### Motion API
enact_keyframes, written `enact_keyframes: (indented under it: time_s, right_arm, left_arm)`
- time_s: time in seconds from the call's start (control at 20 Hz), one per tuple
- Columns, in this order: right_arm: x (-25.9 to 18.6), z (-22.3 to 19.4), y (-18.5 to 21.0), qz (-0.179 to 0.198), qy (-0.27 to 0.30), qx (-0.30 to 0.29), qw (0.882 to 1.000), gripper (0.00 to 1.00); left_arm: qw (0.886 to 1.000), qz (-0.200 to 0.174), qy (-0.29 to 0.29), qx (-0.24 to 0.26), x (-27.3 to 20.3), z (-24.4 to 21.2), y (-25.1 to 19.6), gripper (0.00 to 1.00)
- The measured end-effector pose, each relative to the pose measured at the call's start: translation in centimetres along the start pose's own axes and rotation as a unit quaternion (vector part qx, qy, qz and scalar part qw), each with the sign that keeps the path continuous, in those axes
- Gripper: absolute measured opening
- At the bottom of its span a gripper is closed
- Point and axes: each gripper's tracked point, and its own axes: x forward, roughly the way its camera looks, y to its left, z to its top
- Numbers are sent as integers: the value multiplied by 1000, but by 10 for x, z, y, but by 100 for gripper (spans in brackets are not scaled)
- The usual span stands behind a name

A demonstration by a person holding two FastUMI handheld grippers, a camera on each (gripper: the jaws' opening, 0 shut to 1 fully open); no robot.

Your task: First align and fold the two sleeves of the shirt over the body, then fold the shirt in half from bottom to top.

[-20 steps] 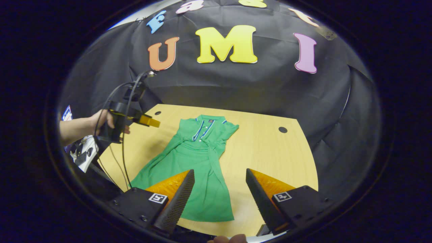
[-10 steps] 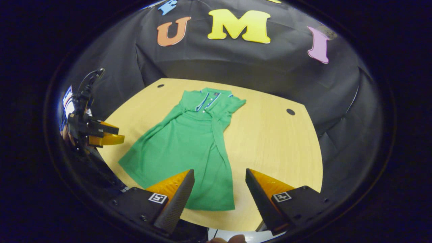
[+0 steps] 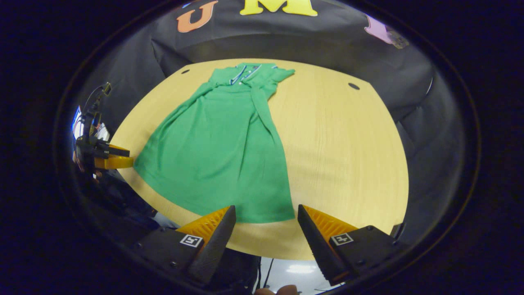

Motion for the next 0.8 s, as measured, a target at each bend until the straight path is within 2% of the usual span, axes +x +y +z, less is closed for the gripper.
enact_keyframes:
  time_s: [0.15,0.4,0.45,0.5,0.6,0.8]
  right_arm:
    - [11,-10,-3,-3,28,-7,1000,97]
    - [31,-15,-7,-13,64,32,997,97]
    - [36,-14,-7,-16,69,36,997,97]
    - [39,-16,-7,-21,74,36,996,97]
    - [45,-15,-12,-37,77,24,996,97]
    - [48,-12,-11,-26,81,23,996,97]
  left_arm:
    - [999,-3,27,-17,11,-5,2,89]
    - [997,32,68,-25,10,-11,6,88]
    - [996,45,77,-27,11,-10,7,96]
    - [995,56,83,-26,12,-11,7,87]
    - [993,73,96,-17,13,-13,7,87]
    - [990,87,110,-3,16,-15,5,89]
